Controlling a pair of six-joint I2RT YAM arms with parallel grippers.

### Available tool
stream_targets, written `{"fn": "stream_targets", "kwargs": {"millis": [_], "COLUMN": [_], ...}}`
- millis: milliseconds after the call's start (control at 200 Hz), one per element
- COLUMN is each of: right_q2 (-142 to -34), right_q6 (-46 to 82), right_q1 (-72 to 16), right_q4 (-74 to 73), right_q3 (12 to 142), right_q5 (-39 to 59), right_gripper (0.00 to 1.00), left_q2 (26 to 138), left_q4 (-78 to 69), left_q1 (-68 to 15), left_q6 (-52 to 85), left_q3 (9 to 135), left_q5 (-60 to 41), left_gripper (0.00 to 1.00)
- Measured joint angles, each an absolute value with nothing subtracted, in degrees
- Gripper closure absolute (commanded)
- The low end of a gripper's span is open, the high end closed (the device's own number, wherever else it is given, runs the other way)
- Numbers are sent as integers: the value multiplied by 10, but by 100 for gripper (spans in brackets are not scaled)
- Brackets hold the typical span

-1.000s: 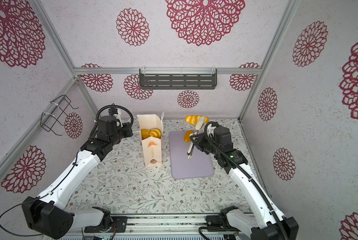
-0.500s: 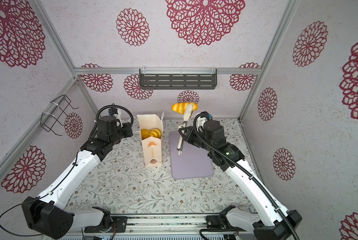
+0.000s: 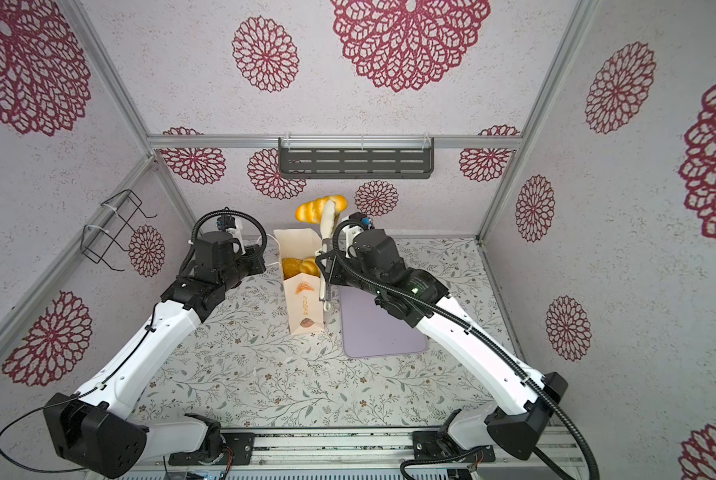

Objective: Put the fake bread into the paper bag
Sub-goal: 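Lift the bun in the tongs and carry it over the bag, then lower the sugar-crusted bun into the bag and open the right tongs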

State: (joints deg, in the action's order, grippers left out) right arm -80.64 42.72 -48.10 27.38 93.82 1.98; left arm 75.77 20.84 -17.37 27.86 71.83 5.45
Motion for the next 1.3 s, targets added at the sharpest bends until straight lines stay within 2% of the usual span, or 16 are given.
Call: {"fn": "stream_targets", "kwargs": {"millis": [631,956,1206,1296], "right_q2": [-918,-973,-975,-975], "right_q6": [347,320,315,315], "right_q1": [-554,-571,-572,-572], "right_q4": [410,464,475,475], "right_q3": [1038,1064,1072,1075], "right_q5": [-88,-106,-110,-116], "right_gripper": [96,95,81,79], "left_q2": [758,758,758,758], "left_q4": [208,208,208,208], "left_q1": [-174,-174,-174,-174], "left_q6": [279,279,279,279], "left_q3": [718,718,718,718], "left_q5": [53,53,53,53], "left_gripper": [100,100,100,100]}}
